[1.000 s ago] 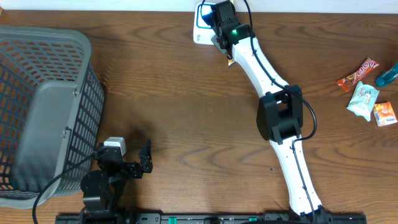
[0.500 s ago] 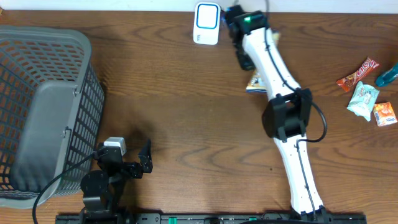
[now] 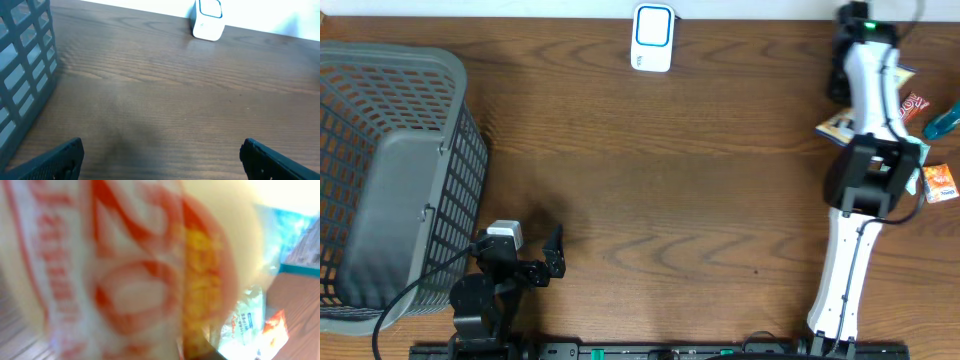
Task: Scan the item barcode
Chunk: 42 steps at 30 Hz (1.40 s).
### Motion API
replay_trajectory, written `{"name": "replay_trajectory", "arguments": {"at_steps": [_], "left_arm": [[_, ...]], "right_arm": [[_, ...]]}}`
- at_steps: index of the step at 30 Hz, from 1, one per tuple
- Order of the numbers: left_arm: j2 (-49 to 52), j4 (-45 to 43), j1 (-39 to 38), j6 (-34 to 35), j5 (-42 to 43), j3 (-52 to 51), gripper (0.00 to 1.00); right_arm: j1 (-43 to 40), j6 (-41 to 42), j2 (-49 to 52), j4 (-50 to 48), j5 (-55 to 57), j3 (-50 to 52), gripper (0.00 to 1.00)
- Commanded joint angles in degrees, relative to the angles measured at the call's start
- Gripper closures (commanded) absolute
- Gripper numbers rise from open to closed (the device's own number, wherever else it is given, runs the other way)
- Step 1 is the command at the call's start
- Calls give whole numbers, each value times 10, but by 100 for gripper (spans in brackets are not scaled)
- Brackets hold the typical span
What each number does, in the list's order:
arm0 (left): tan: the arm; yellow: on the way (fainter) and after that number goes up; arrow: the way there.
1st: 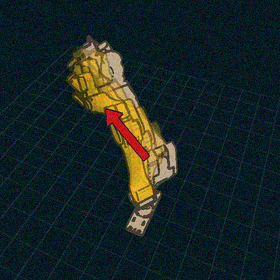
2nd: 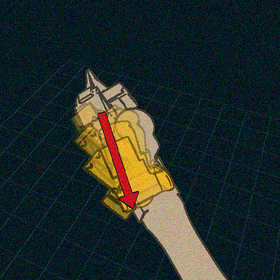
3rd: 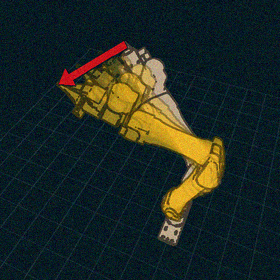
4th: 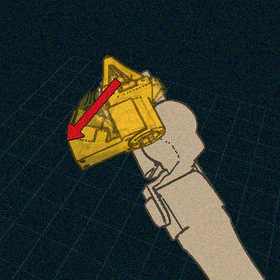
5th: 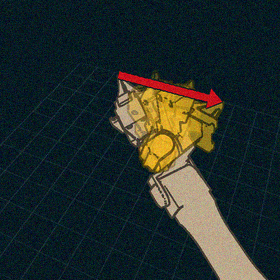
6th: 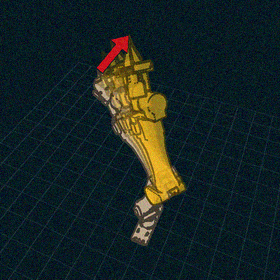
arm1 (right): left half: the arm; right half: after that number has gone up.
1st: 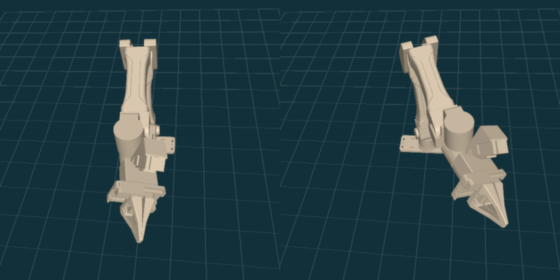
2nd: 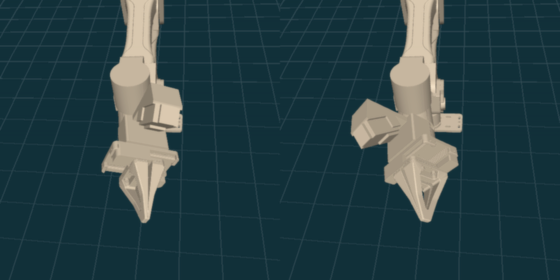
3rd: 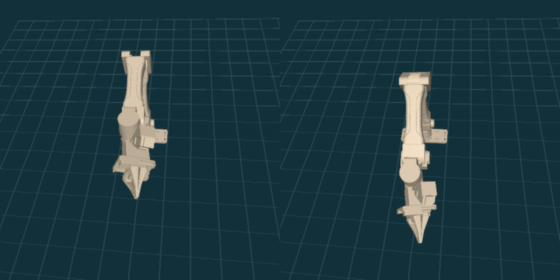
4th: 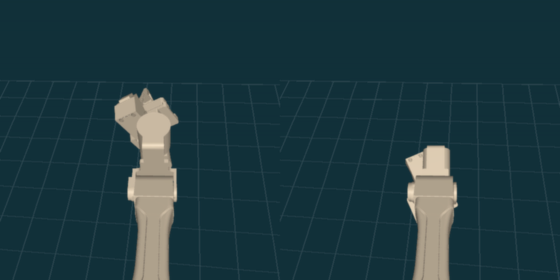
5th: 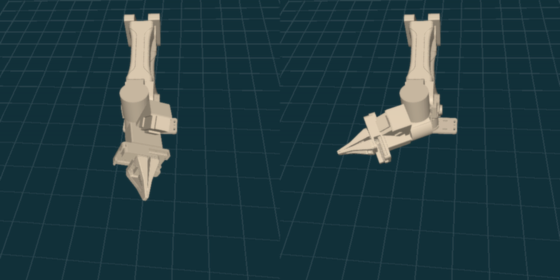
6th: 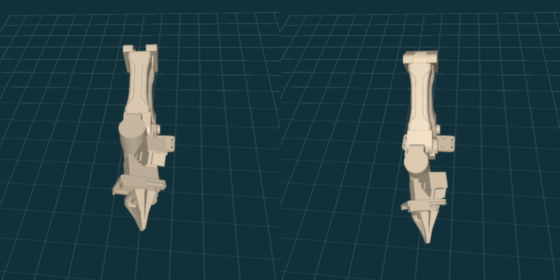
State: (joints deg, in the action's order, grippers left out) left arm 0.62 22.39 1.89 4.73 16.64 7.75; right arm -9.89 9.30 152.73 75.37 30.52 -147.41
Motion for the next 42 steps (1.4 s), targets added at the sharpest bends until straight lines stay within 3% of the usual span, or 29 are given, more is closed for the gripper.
{"name": "replay_trajectory", "arguments": {"at_steps": [1,2,3,8,18,29,38,42], "left_arm": [[-3,10,3,5,7,-9,0],[-3,10,3,5,7,-9,0],[-3,10,3,5,7,-9,0],[-3,10,3,5,7,-9,0],[-3,10,3,5,7,-9,0],[-3,10,3,5,7,-9,0],[-3,10,3,5,7,-9,0],[-3,10,3,5,7,-9,0]], "right_arm": [[-30,-29,-14,-19,-14,1,31],[-37,-41,-17,-21,-37,0,9],[-43,-50,-23,-21,-61,0,1],[-44,-51,-89,-14,-154,0,1],[-12,-50,-350,1,-296,0,1],[-12,-40,-594,144,-318,0,1],[-13,-40,-744,200,-317,0,1],[-13,-105,-819,192,-226,0,1]]}}
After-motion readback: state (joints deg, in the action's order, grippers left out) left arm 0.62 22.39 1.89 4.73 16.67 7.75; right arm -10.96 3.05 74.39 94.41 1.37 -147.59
